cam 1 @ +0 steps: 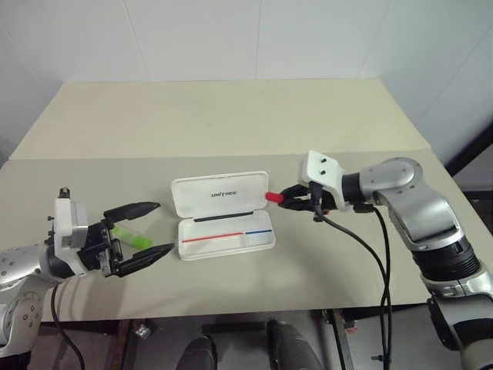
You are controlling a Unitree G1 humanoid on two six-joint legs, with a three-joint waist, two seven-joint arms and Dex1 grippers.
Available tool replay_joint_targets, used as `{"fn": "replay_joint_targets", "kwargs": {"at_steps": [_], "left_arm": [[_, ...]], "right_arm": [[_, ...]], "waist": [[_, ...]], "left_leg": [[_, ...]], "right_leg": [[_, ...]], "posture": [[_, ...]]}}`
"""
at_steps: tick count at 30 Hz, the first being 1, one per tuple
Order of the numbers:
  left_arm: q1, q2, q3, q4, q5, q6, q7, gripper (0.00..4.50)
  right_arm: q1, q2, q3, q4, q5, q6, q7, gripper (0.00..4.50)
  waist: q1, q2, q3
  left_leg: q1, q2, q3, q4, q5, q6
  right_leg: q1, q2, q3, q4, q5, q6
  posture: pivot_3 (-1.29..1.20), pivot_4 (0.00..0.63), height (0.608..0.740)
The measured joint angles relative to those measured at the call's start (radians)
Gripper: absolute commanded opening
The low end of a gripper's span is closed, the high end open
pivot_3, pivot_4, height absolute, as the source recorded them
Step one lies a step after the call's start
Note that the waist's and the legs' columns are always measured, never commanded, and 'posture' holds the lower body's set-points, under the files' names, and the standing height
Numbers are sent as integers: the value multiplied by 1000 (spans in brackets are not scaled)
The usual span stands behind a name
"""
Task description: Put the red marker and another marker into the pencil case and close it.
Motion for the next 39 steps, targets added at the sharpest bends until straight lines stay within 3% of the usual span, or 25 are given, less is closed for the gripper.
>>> {"fn": "replay_joint_targets", "kwargs": {"at_steps": [5, 16, 29, 38, 39], "left_arm": [[-9, 1, 0, 2, 3, -2, 2, 4500], [70, 1, 53, -26, 3, -2, 3, 4500], [136, 12, 85, -54, 31, -2, 9, 4500], [135, 4, 85, -73, 31, -2, 19, 4500], [134, 2, 84, -73, 31, -2, 21, 4500]], "right_arm": [[-34, 106, 110, -43, -3, -1, -45, 1349], [-88, 236, 365, 41, -198, -119, -137, 1349], [-132, 307, 388, 198, -318, -216, -176, 1349], [-132, 308, 388, 205, -334, -236, -149, 4472], [-132, 307, 388, 205, -333, -236, -144, 4472]], "waist": [[5, 0, 0], [1, 0, 0], [3, -1, 0], [1, -1, 0], [1, -1, 0]], "left_leg": [[0, 0, 0, 0, 0, 0], [-1, 2, 0, -2, -3, -1], [-1, 2, 0, -2, -4, -2], [-1, 4, 0, -2, -5, -2], [-1, 5, 0, -2, -5, -2]], "right_leg": [[0, 0, 0, -1, 0, 0], [-2, 0, -2, 1, 0, 0], [-2, 0, -2, 0, -1, -2], [-2, 2, -2, 1, -1, -2], [-2, 2, -2, 1, -1, -2]], "posture": [[0, 150, 740], [0, 150, 740], [0, 150, 740], [0, 150, 740], [0, 150, 740]]}}
